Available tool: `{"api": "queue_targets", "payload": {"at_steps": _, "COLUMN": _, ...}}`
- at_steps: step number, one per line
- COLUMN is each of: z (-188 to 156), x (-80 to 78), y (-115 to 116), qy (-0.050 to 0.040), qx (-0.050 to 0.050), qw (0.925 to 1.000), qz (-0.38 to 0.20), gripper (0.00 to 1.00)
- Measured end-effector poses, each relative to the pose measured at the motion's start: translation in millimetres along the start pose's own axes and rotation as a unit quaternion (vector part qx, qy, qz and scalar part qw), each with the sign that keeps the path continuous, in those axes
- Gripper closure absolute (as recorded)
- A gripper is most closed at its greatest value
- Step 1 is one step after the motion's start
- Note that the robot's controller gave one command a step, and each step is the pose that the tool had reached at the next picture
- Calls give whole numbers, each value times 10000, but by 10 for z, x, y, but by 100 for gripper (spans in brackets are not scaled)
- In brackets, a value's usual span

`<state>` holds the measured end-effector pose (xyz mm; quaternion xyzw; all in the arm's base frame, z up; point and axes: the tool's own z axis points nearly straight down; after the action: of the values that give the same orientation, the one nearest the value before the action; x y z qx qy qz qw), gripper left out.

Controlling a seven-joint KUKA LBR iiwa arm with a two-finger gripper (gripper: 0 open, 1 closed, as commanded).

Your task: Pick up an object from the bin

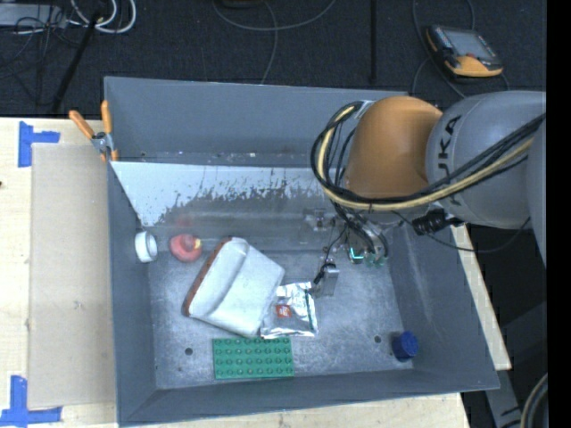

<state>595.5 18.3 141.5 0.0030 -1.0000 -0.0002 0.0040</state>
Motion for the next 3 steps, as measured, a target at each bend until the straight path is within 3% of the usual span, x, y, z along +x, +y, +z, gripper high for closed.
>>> {"api": "queue_targets", "payload": {"at_steps": 1, "z": 744, "x": 440, "y": 129, "qy": -14, "qx": 2, "qw": 9745, "qz": -2245, "gripper": 0}}
{"api": "queue_targets", "payload": {"at_steps": 2, "z": 719, "x": 421, "y": 124, "qy": -41, "qx": 7, "qw": 9750, "qz": -2223, "gripper": 100}}
{"api": "queue_targets", "payload": {"at_steps": 3, "z": -638, "x": -72, "y": -132, "qy": -94, "qx": 24, "qw": 9736, "qz": -2280, "gripper": 100}}
